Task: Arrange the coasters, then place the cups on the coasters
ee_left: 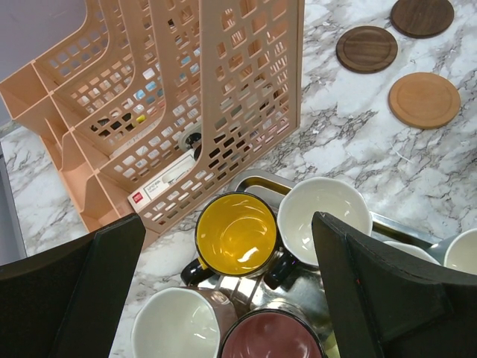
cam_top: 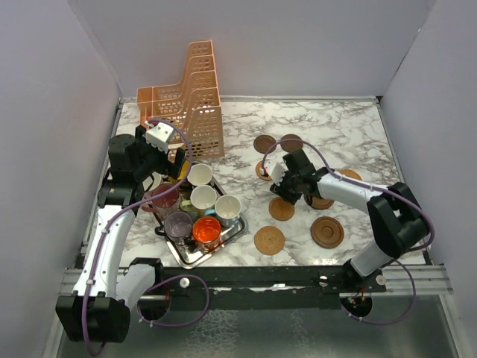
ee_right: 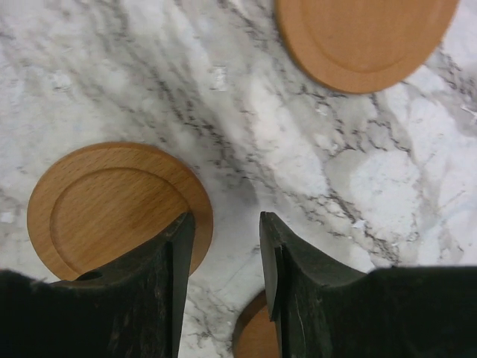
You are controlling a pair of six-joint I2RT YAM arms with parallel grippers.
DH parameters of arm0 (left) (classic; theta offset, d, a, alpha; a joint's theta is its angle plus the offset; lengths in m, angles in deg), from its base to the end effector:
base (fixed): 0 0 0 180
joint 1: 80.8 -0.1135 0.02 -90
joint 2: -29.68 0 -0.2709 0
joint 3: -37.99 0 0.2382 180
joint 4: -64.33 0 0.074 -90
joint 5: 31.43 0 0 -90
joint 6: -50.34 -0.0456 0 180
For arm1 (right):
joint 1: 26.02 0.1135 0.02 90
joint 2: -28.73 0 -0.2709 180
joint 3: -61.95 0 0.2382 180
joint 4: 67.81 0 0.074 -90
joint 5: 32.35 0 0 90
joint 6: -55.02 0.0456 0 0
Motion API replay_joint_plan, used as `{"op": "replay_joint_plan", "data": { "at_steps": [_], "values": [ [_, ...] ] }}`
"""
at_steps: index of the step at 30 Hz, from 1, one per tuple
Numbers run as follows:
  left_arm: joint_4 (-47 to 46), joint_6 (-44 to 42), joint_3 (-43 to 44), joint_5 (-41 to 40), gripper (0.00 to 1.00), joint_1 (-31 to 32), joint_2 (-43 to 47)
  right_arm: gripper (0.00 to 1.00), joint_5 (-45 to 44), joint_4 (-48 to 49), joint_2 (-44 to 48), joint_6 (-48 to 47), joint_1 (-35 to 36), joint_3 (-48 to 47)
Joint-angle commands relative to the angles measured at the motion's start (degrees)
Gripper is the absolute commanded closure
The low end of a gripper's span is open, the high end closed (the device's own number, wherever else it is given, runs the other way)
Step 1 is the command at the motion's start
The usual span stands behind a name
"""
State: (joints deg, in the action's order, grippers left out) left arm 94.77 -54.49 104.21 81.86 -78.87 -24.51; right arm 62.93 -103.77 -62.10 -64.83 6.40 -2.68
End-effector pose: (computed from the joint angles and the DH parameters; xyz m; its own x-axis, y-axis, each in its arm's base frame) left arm 0.2037 -0.0249 0.3462 -0.2012 0.2420 -0.9492 0.4731 0.8725 0.1221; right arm 0.2454 0.1608 0.1736 -0.3636 -0.8181 -0.4455 -0.8660 0.4731 -0.1619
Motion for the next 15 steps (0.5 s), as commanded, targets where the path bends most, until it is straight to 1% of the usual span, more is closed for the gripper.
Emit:
{"op": "replay_joint_plan", "data": {
  "at_steps": [1,9,12,15],
  "values": [
    [-1.4,0.6,-0.4,2.2,0.01,-0.1,1.3,0.59,-4.7,1.4,-3.2,-1.6,-4.7,-1.8],
    [-1.2,0.5,-0.4,2.3,0.01,-0.1,1.7,0.59,-3.9,1.4,-8.7,-5.0,-14.3,-8.6],
    [-1.1,0.5,-0.4,2.7,0.01,-0.1,1.6,0.59,-3.4,0.8,-12.7,-4.3,-16.5,-13.0],
    [-1.0,0.6,-0.4,2.7,0.01,-0.1,1.8,0.60,-3.5,-0.2,-16.4,-3.0,-17.0,-16.7]
  ]
}}
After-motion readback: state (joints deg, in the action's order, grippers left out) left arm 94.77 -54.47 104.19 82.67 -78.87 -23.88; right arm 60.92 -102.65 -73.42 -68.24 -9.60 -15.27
